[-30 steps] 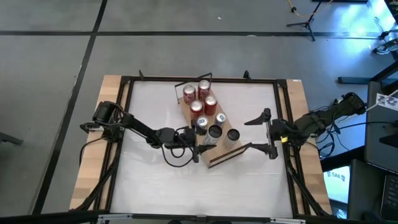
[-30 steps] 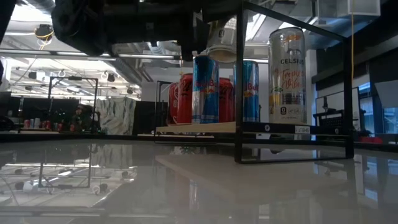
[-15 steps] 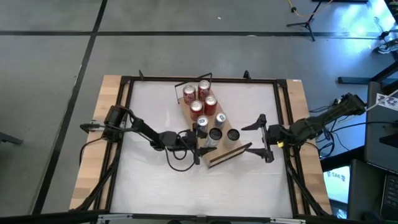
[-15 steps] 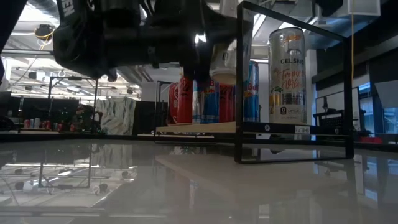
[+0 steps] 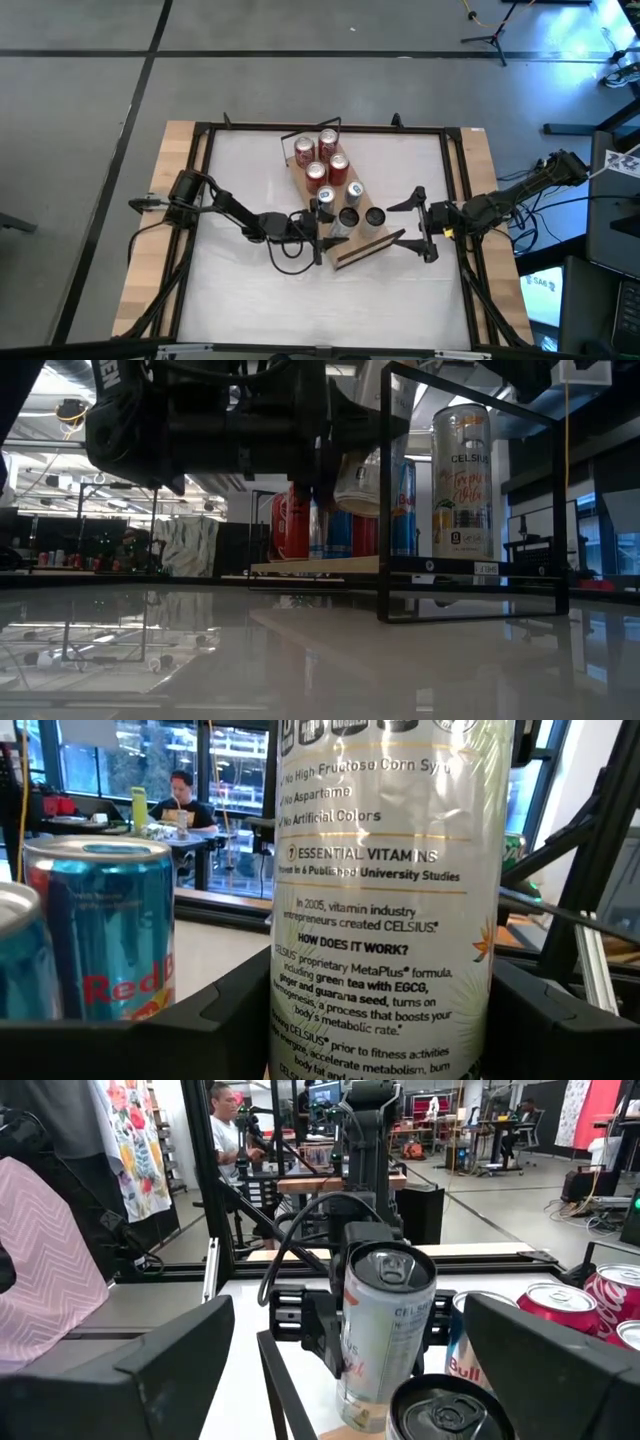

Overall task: Place canned beverage on shelf
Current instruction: Put the white yellow soda can on the shelf aligned with the other white yellow soda can

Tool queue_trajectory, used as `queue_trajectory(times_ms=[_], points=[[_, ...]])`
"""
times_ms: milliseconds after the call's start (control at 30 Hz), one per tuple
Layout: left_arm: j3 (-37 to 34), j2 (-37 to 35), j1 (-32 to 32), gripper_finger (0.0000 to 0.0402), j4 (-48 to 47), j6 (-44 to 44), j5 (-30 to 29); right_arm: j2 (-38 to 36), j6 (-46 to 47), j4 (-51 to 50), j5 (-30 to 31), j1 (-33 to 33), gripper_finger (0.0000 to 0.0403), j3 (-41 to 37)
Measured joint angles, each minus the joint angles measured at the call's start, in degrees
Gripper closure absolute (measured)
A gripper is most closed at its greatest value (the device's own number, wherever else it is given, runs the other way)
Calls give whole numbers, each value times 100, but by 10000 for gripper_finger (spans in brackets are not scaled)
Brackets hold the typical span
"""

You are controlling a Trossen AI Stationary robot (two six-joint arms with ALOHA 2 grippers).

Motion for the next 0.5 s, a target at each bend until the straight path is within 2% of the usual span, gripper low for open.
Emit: queue_trajectory(times_ms=[500], points=[[315,686,-2,160,224,-133,2,15,10,-16,-107,0,13,0]])
